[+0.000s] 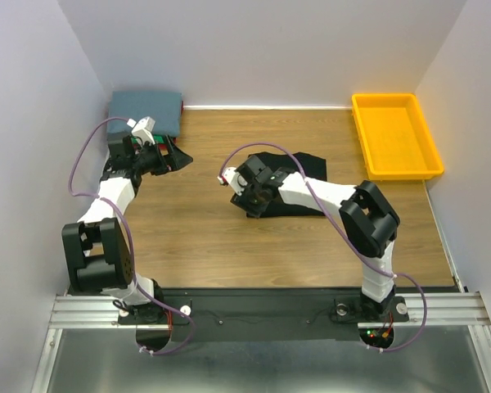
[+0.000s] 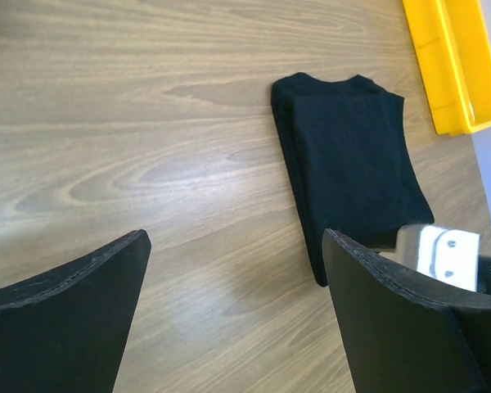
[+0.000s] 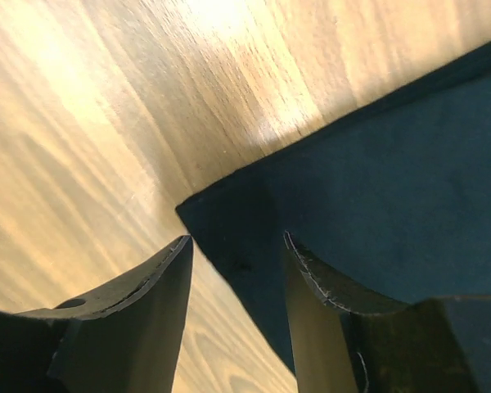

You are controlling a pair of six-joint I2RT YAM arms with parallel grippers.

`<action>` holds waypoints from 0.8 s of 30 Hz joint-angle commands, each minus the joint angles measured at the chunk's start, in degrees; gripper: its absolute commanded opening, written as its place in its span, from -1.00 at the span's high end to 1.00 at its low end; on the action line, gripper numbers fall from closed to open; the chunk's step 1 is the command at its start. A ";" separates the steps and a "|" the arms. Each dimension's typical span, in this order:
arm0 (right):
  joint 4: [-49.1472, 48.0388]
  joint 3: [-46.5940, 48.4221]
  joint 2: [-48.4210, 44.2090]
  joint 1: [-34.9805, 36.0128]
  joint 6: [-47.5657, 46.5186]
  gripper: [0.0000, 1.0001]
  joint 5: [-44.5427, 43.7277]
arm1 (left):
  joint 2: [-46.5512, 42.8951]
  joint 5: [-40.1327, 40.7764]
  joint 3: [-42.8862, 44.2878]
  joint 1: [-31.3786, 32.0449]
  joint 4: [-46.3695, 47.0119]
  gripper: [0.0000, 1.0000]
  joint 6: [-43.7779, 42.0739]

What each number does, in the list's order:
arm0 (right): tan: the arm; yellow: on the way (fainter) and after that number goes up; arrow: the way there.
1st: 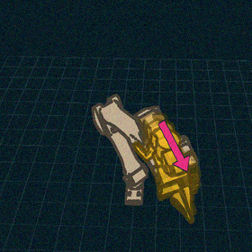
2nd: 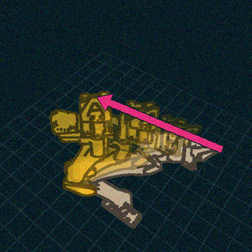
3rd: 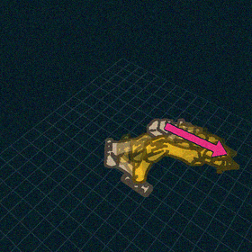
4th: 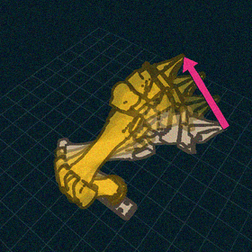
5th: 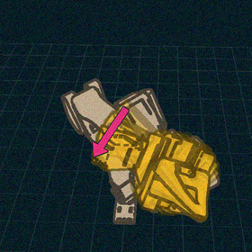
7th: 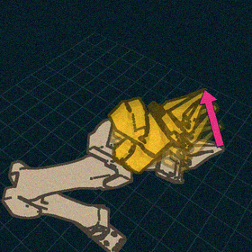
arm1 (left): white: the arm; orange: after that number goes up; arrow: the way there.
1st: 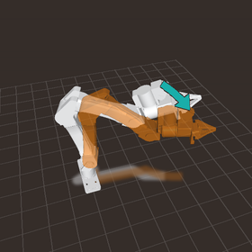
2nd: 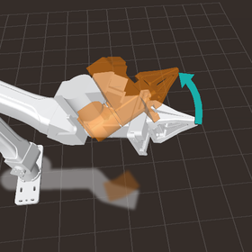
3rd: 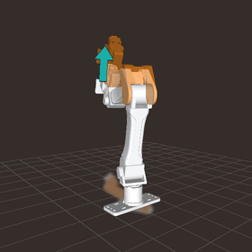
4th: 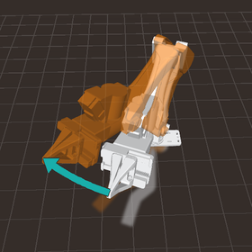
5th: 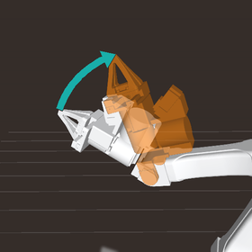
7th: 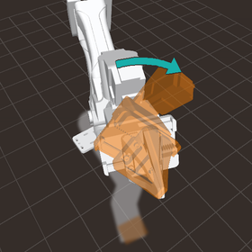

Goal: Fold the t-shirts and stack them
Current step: Neatly place the folded tshirt to the corner

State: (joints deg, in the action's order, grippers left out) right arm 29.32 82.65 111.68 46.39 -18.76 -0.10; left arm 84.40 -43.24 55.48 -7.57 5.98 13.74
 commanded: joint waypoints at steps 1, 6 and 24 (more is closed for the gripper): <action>-3.30 -0.38 2.49 0.19 -0.75 -0.03 -1.84 | 0.32 0.79 0.59 0.01 0.87 -0.97 1.73; -4.18 -1.70 3.81 0.19 -1.01 0.00 -1.13 | 0.94 2.90 -3.26 0.36 4.12 -0.97 6.72; -4.98 0.31 -1.90 -0.07 0.22 0.99 2.83 | 17.70 6.94 -4.60 19.08 19.23 -0.97 24.38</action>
State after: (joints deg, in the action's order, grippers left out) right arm 26.17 81.65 114.24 46.37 -19.77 0.97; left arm 98.78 -37.21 47.53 10.22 17.67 30.44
